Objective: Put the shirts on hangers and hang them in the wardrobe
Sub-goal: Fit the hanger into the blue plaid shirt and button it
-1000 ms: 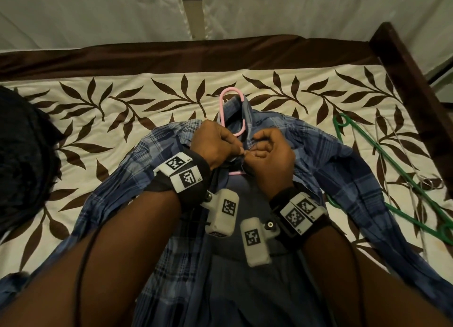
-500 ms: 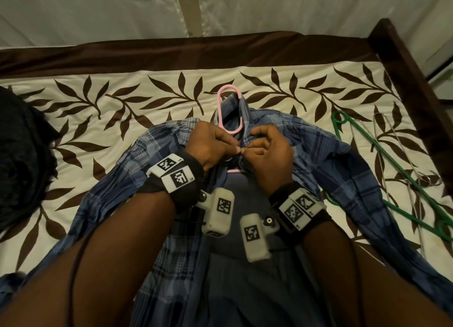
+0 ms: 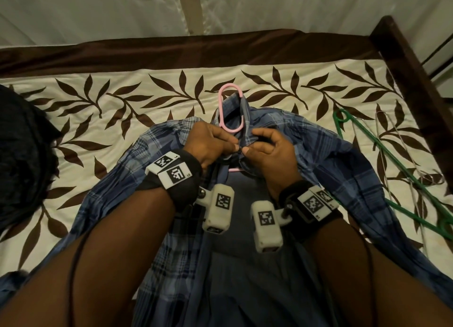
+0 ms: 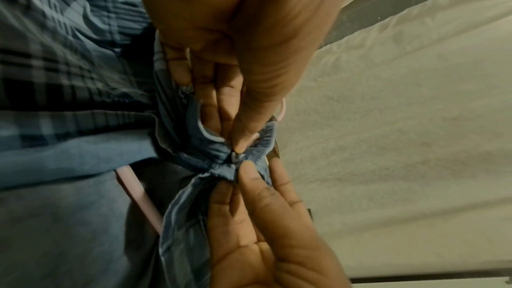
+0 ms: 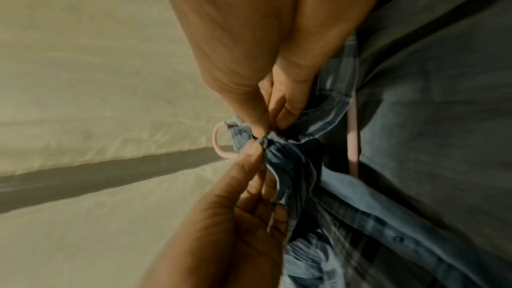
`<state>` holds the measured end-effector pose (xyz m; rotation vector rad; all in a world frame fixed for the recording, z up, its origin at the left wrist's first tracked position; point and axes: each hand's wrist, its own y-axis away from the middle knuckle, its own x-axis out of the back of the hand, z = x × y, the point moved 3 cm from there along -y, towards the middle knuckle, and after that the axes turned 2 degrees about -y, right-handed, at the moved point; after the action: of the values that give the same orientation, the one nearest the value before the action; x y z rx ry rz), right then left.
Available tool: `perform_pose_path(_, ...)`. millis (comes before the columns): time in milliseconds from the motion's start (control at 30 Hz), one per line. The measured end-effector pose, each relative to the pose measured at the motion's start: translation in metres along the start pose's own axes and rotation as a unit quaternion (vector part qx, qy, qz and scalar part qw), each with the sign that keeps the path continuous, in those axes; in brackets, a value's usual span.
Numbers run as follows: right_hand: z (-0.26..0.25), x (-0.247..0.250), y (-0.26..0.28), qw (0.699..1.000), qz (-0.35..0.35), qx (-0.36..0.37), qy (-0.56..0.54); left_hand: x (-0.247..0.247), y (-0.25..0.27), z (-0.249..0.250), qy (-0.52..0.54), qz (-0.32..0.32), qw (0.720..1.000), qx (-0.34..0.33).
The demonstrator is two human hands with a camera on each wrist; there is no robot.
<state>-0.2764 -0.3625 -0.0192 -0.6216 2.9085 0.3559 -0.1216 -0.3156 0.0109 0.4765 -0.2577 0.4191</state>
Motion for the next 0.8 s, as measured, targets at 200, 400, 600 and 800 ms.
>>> perform_pose_path(200, 0.001, 0.003, 0.002, 1.000, 0.006, -0.002, -0.004, -0.005, 0.000, 0.001, -0.005, 0.019, 1.000, -0.010)
perform_pose_path(400, 0.003, -0.006, 0.005, 0.983, 0.023, 0.105, 0.145, -0.012, -0.002, -0.003, 0.008, 0.019, 1.000, 0.010)
perform_pose_path(600, 0.004, -0.004, 0.005, 0.978, 0.026, 0.130, 0.159, -0.010, -0.003, 0.002, -0.047, 0.005, 0.999, -0.008)
perform_pose_path(800, 0.008, -0.001, -0.002, 0.977, 0.030, 0.116, 0.177, -0.015, -0.001, 0.017, -0.296, 0.047, 0.929, -0.216)
